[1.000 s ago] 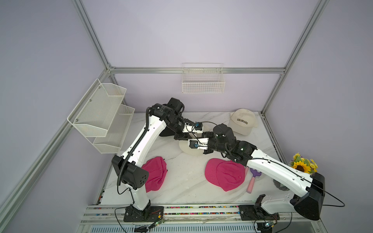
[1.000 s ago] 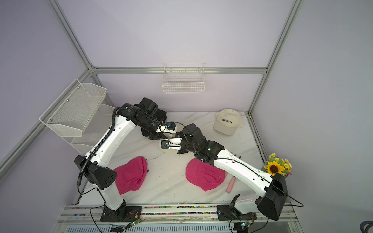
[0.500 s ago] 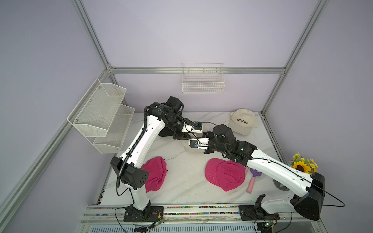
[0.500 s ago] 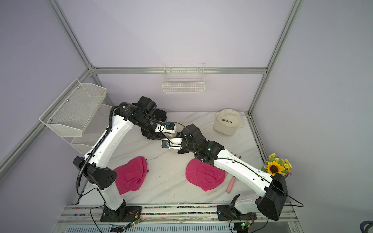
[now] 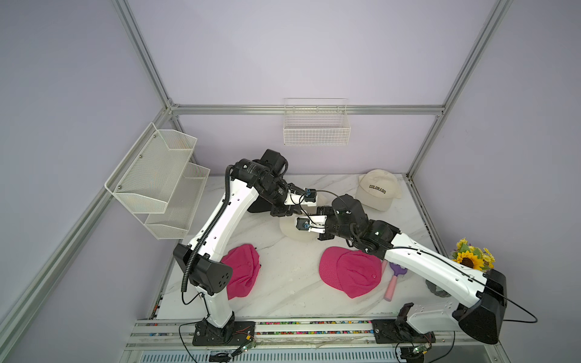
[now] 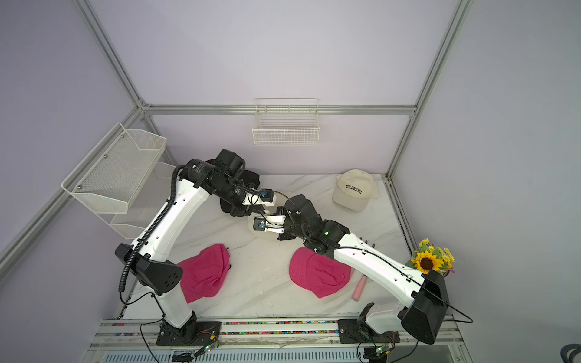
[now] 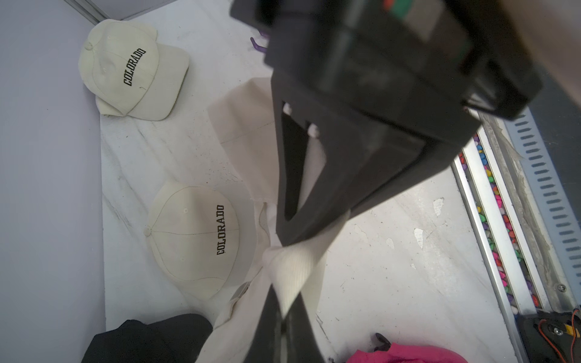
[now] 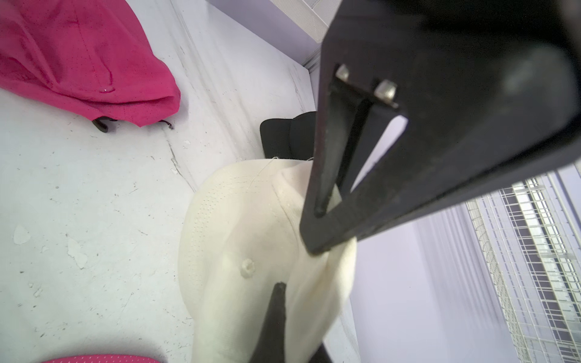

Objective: Stack the baseball caps by color
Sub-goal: Pick up the baseball cap from the center of the board, then place the baseball cap on the baseball cap.

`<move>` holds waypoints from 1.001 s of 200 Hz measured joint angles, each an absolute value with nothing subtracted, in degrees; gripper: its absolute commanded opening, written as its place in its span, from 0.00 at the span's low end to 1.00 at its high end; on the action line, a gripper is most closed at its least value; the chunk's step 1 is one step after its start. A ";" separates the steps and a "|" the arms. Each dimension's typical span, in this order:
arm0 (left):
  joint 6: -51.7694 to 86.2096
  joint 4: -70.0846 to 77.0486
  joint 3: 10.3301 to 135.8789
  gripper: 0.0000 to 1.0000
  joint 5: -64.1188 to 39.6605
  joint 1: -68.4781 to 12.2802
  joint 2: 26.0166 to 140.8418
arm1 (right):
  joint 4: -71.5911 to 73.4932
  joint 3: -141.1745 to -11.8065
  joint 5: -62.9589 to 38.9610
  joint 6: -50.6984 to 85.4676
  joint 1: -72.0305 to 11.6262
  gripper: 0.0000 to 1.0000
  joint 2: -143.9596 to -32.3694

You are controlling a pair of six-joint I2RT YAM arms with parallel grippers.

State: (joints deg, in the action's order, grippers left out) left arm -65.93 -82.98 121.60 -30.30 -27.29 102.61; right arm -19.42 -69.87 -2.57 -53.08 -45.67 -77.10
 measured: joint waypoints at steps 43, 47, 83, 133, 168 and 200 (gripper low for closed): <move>-62.13 -72.31 109.60 0.00 -33.78 -27.00 96.23 | -14.22 -62.50 -20.56 -49.63 -33.32 0.56 -70.91; -62.00 -71.68 108.73 0.00 -34.17 -27.00 95.72 | -13.69 -61.67 -22.55 -49.30 -31.77 0.57 -70.08; -60.93 -68.38 105.56 0.00 -37.67 -26.30 93.30 | -10.72 -57.14 -36.07 -49.06 -23.88 0.58 -64.88; -61.69 -67.44 102.78 0.00 -42.02 -24.64 90.35 | -8.43 -53.34 -47.29 -50.68 -17.15 0.58 -65.01; -62.61 -67.40 102.35 0.00 -44.14 -23.57 88.73 | -8.12 -53.01 -51.11 -51.96 -14.74 0.55 -68.31; -62.85 -67.92 102.65 0.00 -45.08 -23.16 88.97 | -8.05 -52.49 -52.66 -53.80 -13.34 0.54 -69.69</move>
